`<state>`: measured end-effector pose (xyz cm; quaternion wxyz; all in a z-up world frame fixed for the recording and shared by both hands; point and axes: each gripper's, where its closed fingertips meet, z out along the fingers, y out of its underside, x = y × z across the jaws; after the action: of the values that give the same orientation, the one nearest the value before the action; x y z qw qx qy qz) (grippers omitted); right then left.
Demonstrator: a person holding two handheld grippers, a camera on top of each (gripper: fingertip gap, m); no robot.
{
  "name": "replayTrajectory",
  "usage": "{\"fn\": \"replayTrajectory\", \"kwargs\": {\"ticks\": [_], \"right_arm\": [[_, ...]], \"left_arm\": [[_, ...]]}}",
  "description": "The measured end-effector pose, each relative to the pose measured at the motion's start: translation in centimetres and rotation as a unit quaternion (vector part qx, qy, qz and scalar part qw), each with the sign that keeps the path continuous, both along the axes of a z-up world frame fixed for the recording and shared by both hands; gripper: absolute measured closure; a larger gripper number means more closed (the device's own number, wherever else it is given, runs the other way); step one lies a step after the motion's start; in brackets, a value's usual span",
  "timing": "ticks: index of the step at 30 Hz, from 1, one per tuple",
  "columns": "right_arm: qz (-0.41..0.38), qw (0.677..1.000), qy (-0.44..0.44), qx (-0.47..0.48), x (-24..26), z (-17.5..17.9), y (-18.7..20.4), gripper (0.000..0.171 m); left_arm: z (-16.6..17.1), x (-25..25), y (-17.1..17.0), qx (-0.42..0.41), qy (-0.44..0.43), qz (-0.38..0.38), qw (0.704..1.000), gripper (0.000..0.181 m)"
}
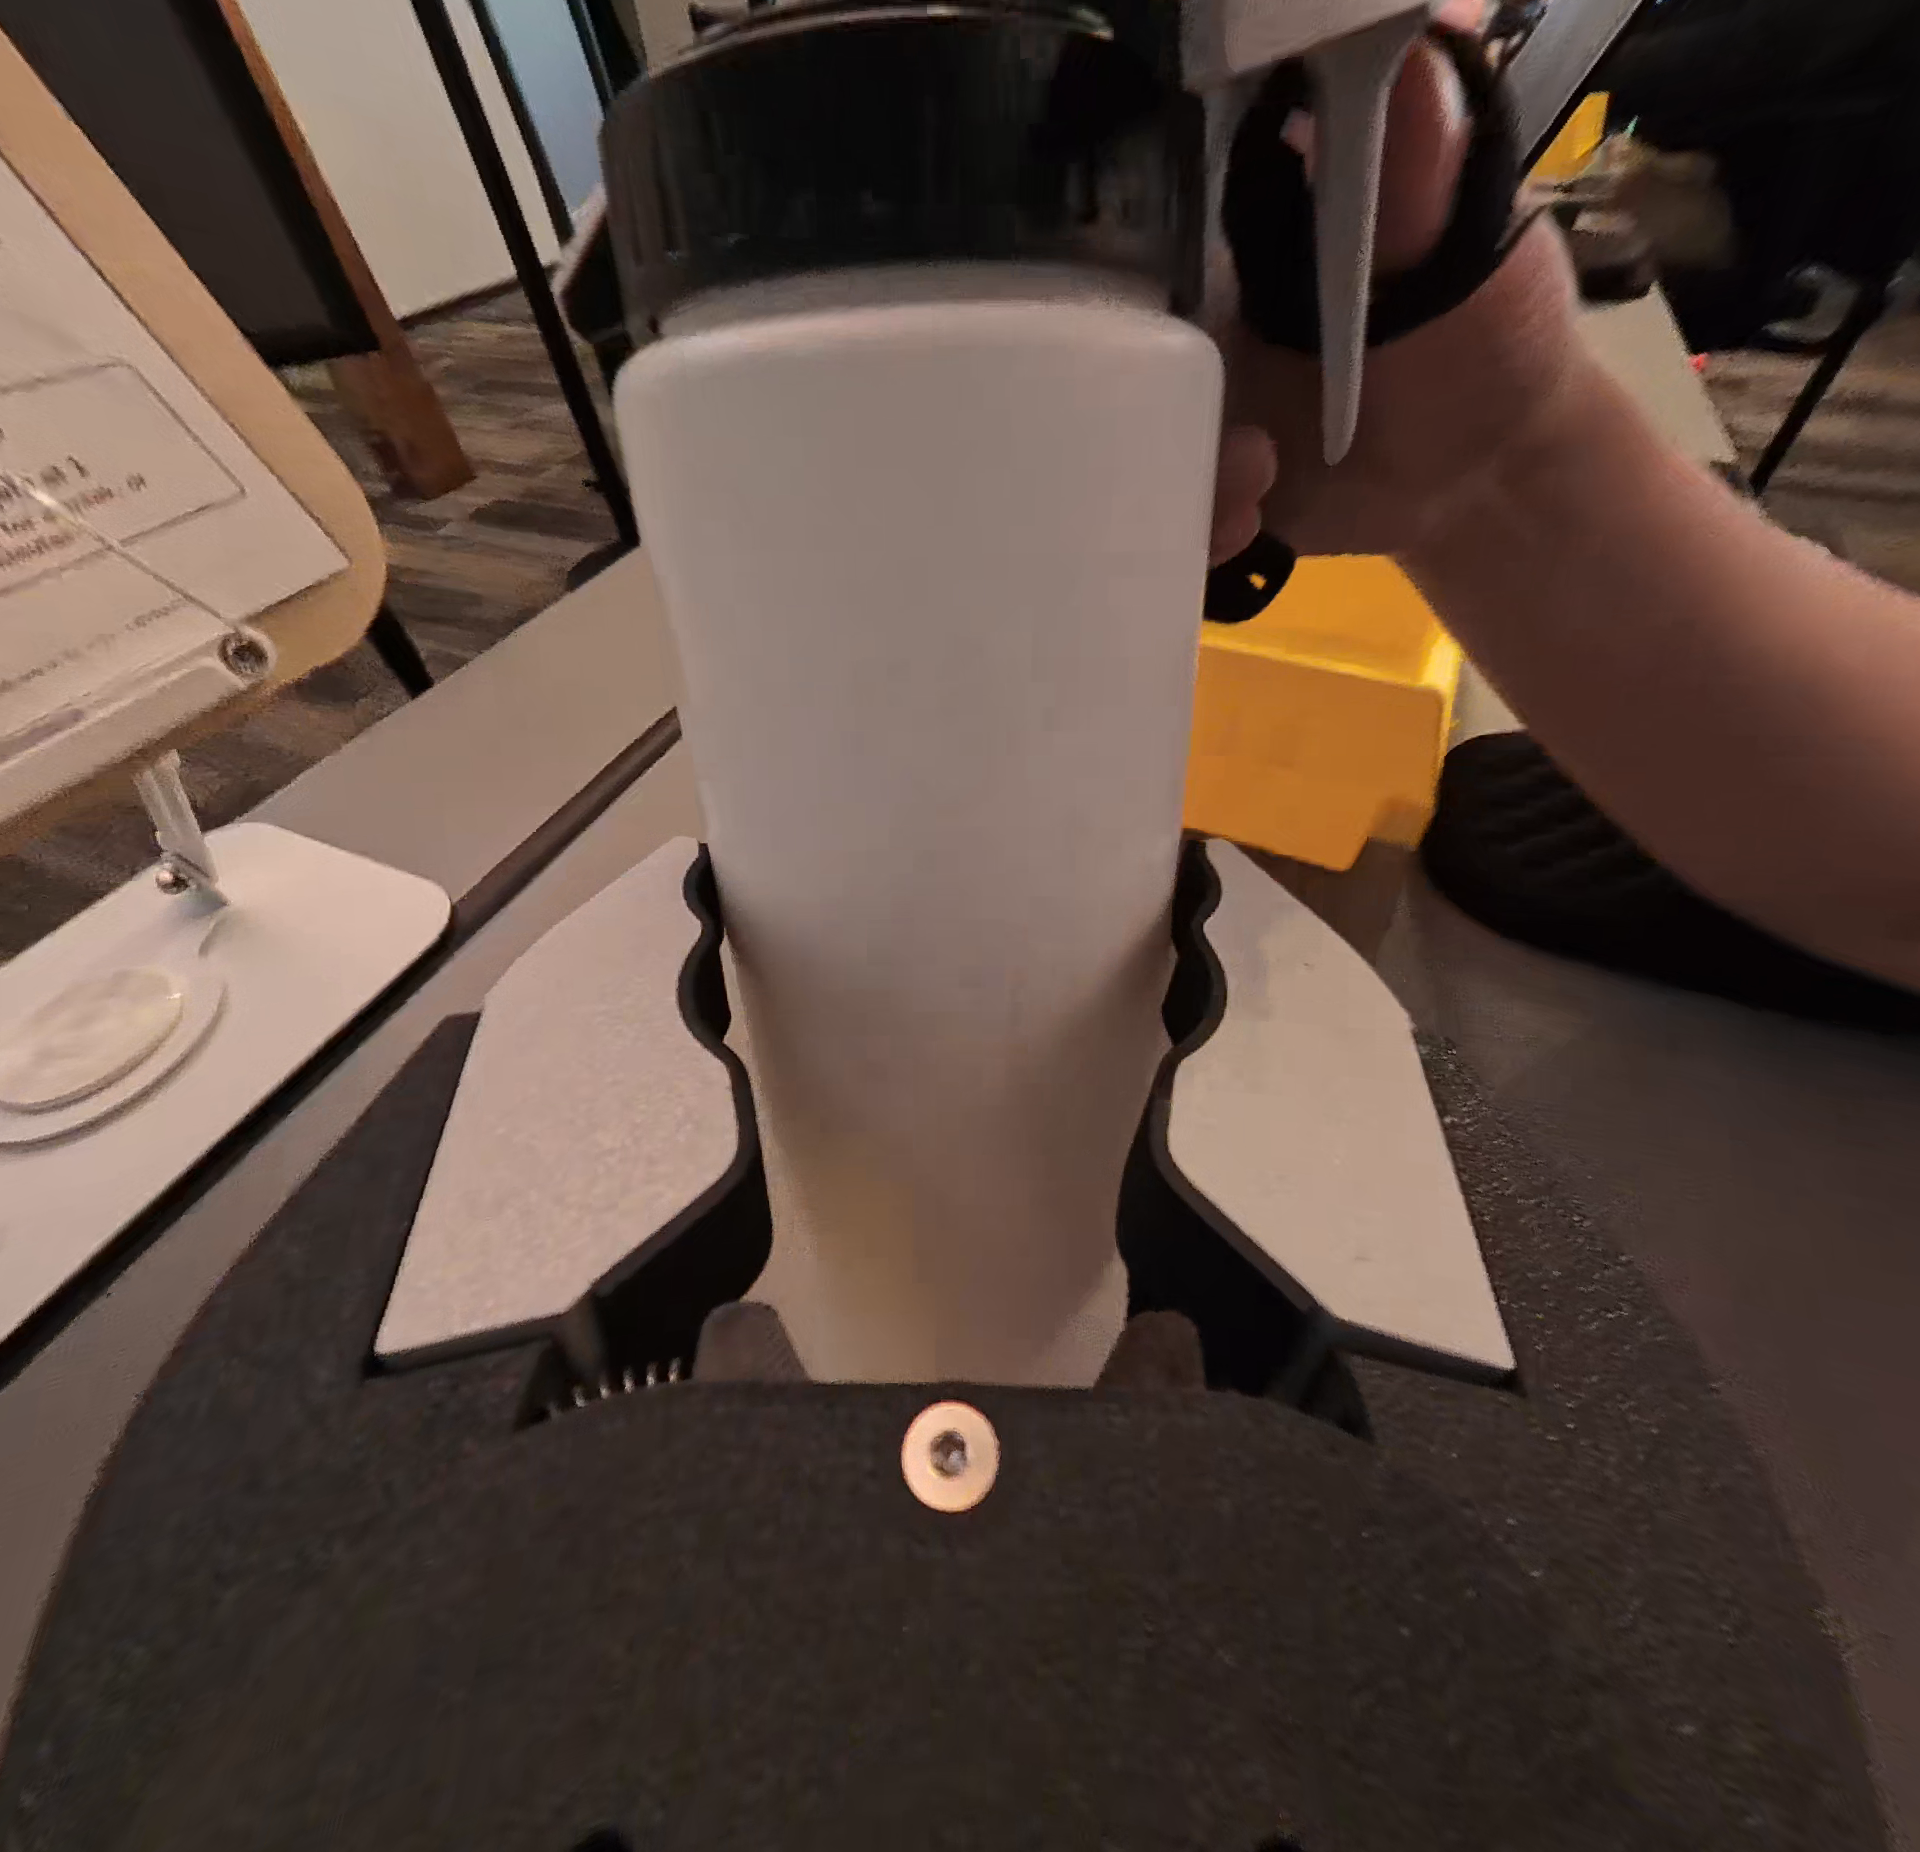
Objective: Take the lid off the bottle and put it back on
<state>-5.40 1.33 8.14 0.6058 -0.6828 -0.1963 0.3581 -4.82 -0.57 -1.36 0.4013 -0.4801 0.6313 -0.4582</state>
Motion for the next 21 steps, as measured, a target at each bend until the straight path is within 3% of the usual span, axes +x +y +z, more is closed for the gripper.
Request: {"fn": "replayTrajectory", "kwargs": {"ticks": [4, 7, 9, 10, 12, 18, 21], "right_arm": [[-0.015, 0.996, -0.081, -0.015, -0.8, -2.7, 1.1, 0.094], [-0.019, 0.993, -0.112, -0.018, -1.4, -3.7, 1.6, 0.095], [-0.01, 0.991, -0.129, -0.031, -1.9, -4.8, 1.9, 0.095], [-0.004, 0.991, -0.132, -0.031, -2.3, -5.1, 2.0, 0.095], [0.019, 0.993, -0.113, -0.013, -3.3, -4.6, 1.7, 0.1], [0.027, 0.991, -0.13, -0.014, -3.8, -4.9, 1.4, 0.099], [0.014, 0.99, -0.141, -0.029, -3.5, -5.0, 1.3, 0.091]], "left_arm": [[-2.2, 0.6, 0.9, -0.009, 0.007, 0.01, 1.0, 0.099], [-1.5, 0.6, 1.1, -0.028, -0.027, 0.013, 0.999, 0.1], [-0.3, 0.4, 1.8, -0.025, -0.077, 0.038, 0.996, 0.072], [0.1, 0.1, 2.1, -0.014, -0.102, 0.051, 0.993, 0.071], [0.8, -0.3, 1.9, 0.017, -0.138, 0.049, 0.989, 0.075], [-1.5, 0.6, 0.7, 0.049, -0.079, 0.044, 0.995, 0.086], [-1.7, 0.7, 0.8, 0.037, -0.066, 0.049, 0.996, 0.089]]}}
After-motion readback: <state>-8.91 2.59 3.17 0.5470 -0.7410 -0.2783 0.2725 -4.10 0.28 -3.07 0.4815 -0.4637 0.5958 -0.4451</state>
